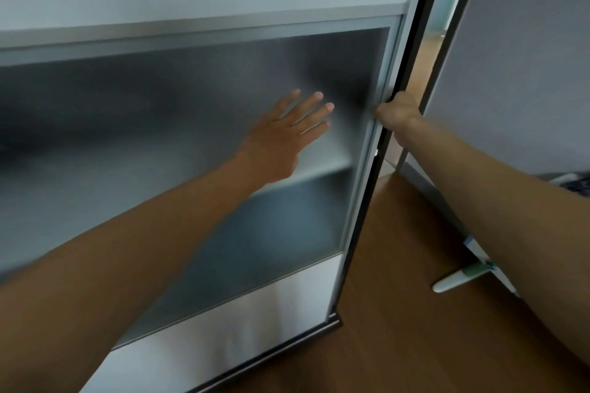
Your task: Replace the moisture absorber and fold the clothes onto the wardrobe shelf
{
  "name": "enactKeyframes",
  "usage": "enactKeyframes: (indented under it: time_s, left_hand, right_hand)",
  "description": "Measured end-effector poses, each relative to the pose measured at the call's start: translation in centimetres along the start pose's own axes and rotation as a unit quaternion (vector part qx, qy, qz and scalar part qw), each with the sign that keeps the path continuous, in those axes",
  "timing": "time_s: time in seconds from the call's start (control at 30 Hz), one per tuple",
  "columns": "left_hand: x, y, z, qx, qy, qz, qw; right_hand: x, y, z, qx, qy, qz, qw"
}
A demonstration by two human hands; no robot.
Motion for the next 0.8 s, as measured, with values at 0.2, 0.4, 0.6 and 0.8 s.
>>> enactKeyframes:
  time_s: [0.2,0.4,0.6,0.8]
  left_hand:
    - [2.5,-1.6,-0.2,0.035,-0.001,-0.001,0.999]
    - [3.8,-2.0,-0.2,0.045,0.002,-0.013,0.999]
    - [5.0,-2.7,0.0,0.059,0.005,-0.023,0.998]
    - [5.7,-3.1,0.0,0.035,0.050,-0.026,0.998]
  right_hand:
    - [2.0,-1.3,0.6,0.005,-0.008,0.012,1.000]
    - [3.0,-2.0,1.0,-0.010,-0.036,0.035,0.999]
    - [3.9,-3.2,2.0,-0.014,-0.061,0.054,0.997]
    - [4.5,-4.5,3.0,0.011,-0.070,0.072,0.995]
Point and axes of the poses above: each hand's wrist, its own x-axis towards the middle knuckle, its own z-axis out of the back of the hand, y = z × x, the point moved 4 cm from there along x, towards the middle knuckle, and after that the axes turned 2 degrees about y, right-handed, at the moved point
